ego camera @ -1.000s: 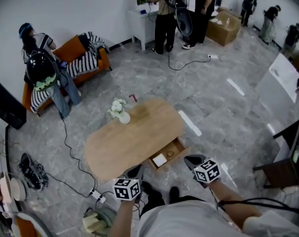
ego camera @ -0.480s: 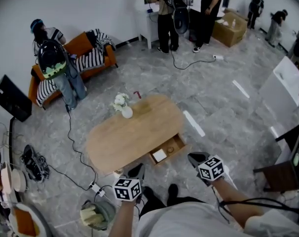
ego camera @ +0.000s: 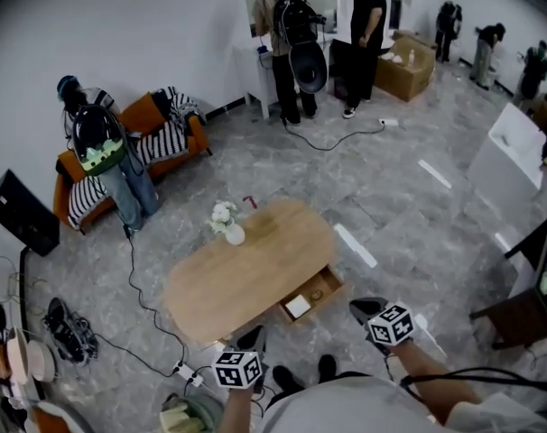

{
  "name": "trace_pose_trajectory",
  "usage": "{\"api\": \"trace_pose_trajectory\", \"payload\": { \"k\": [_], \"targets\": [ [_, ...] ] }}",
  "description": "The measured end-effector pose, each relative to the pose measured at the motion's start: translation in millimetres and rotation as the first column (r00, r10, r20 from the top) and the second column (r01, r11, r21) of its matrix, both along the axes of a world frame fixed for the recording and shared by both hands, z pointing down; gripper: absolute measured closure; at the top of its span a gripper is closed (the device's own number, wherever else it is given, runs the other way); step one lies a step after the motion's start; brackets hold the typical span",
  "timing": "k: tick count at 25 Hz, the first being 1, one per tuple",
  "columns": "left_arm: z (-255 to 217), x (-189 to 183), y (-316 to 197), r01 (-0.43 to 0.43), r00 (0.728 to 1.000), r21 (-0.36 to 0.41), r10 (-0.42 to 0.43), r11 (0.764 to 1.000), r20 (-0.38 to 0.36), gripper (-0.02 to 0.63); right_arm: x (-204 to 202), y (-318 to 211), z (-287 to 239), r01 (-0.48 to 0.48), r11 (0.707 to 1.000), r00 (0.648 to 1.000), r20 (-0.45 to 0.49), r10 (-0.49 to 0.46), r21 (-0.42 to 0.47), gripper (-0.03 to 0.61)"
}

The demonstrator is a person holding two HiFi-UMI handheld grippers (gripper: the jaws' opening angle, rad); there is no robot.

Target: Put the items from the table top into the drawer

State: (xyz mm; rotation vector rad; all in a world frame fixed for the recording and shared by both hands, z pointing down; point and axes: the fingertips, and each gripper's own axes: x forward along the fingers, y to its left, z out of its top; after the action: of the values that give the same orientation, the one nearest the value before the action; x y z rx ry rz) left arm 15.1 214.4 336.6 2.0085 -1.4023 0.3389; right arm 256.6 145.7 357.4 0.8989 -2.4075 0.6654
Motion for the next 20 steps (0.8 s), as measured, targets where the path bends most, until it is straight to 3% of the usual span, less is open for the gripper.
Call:
{"api": "trace_pose_trajectory", "payload": {
  "k": [20],
  "targets": [
    [-4.0,6.7,-43.4,-0.088,0.996,0.011,0.088,0.996,0.019,0.612,-15.2,-20.8,-3.9,0.004,1.000,1.000,0.000,-0.004,0.017,0.545]
  ]
}}
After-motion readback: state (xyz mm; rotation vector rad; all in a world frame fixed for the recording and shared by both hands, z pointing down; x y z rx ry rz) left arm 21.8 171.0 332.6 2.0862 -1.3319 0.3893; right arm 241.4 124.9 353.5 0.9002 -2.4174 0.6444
